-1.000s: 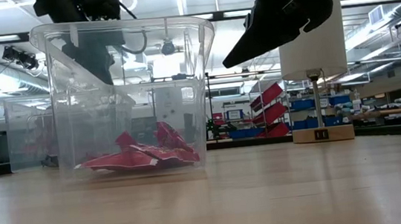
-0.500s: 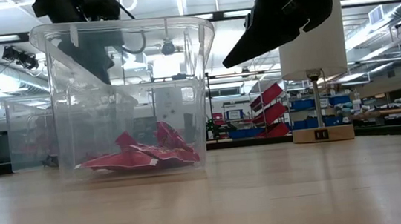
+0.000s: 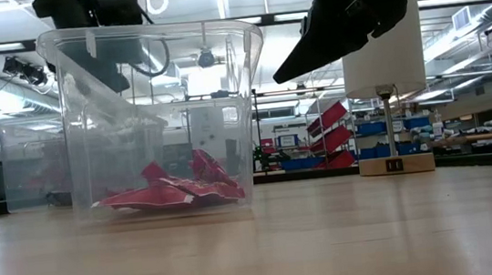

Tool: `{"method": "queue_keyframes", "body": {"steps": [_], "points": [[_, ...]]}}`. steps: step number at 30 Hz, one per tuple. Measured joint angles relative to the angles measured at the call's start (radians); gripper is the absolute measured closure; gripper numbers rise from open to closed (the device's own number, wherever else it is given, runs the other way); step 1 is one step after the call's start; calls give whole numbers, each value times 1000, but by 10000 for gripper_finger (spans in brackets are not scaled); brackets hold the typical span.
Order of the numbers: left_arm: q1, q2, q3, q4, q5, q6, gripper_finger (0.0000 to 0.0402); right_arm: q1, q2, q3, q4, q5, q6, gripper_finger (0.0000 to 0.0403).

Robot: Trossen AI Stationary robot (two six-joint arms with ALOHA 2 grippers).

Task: Sort candy
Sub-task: Adjust the top left transparent bin

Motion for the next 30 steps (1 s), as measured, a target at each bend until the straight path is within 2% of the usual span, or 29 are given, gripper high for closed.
{"method": "queue_keyframes", "body": {"steps": [10, 30], "points": [[-82, 0, 0, -24, 78, -56, 402, 0, 0, 0, 0, 0, 0, 403], [-300, 0, 0, -28, 80, -275, 402, 11, 0, 0, -1, -7, 14, 403]]}}
